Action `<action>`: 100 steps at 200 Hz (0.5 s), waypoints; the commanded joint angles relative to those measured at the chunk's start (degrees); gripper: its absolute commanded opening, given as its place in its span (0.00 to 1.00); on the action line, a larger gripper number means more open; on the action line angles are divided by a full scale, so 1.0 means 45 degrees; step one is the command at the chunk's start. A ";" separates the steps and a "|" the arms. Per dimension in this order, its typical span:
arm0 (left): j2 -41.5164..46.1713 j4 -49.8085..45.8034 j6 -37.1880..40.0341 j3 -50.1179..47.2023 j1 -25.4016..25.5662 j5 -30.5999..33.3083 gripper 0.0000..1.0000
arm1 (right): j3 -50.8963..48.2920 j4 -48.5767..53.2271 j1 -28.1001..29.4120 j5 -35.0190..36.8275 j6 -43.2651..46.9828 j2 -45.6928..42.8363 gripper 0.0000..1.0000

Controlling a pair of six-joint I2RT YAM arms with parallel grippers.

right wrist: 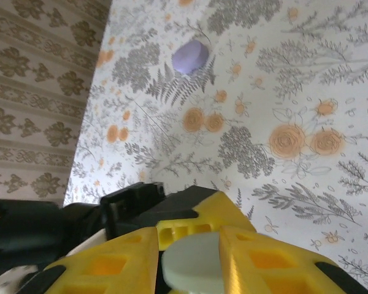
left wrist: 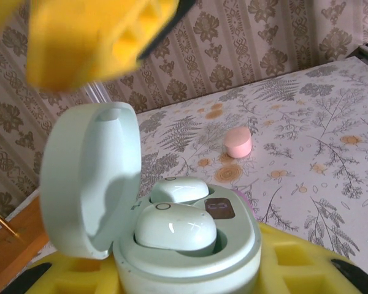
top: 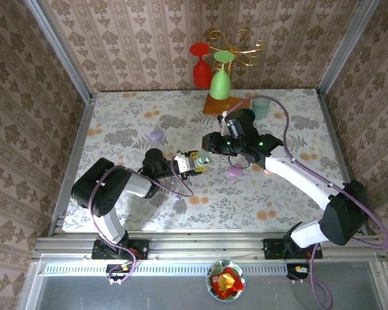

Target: Insert the wireless bluetooth earbuds into the charging case

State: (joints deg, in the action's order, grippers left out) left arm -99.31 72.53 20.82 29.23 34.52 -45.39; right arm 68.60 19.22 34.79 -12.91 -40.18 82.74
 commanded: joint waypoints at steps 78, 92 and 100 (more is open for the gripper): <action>0.0682 0.0422 -0.2668 0.0571 0.0080 0.2527 0.21 | -0.1524 0.0469 -0.0029 0.0069 0.0424 -0.1741 0.34; 0.0719 0.0425 -0.3018 0.0659 0.0101 0.2509 0.21 | -0.2002 -0.0090 -0.0184 0.0072 0.0004 -0.2339 0.42; 0.0739 0.0440 -0.3297 0.0742 0.0111 0.2452 0.21 | -0.2430 -0.0716 -0.0371 -0.0331 -0.0426 -0.2654 0.47</action>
State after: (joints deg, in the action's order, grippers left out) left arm -97.73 72.51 11.49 30.44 34.81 -36.05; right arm 61.08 19.90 34.48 -13.87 -40.16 76.14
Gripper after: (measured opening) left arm 0.372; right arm 0.418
